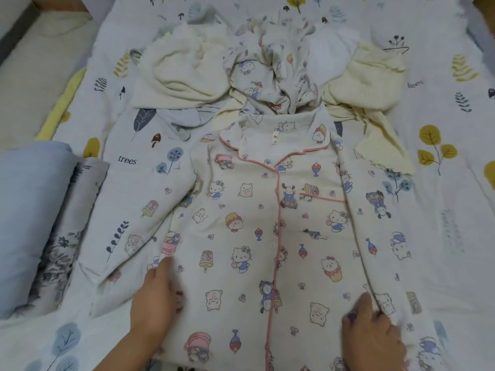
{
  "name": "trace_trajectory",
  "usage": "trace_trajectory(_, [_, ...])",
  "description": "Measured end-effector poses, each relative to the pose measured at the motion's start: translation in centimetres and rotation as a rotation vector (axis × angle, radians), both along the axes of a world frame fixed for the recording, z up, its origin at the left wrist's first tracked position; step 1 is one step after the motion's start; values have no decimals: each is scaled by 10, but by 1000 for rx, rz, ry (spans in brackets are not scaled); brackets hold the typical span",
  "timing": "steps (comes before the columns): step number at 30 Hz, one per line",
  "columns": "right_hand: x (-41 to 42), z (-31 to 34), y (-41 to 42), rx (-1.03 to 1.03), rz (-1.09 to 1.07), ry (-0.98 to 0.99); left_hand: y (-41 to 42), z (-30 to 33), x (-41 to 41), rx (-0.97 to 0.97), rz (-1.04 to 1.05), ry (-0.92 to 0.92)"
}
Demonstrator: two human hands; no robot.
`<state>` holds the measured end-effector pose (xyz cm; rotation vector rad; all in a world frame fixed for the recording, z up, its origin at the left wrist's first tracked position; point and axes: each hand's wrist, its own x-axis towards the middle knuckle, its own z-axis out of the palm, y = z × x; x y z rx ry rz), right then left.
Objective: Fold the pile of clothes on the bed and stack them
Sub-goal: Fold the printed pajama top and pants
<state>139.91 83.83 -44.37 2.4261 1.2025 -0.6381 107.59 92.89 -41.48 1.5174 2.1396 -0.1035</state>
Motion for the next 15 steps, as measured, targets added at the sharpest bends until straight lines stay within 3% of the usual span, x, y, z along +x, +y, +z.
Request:
trace_trajectory(5, [24, 2, 4, 104, 9, 118, -13, 3, -16, 0, 22, -114])
trace_trajectory(7, [41, 12, 5, 55, 8, 177, -19, 0, -22, -54, 48, -137])
trace_trajectory(10, [34, 16, -4, 171, 46, -6, -27, -1, -23, -187, -13, -81])
trace_trajectory(13, [-17, 39, 19, 331, 72, -9, -22, -6, -25, 55, -142, 16])
trace_trajectory(15, [-51, 38, 42, 417, 192, 79, -10, -2, -28, 350, -130, 83])
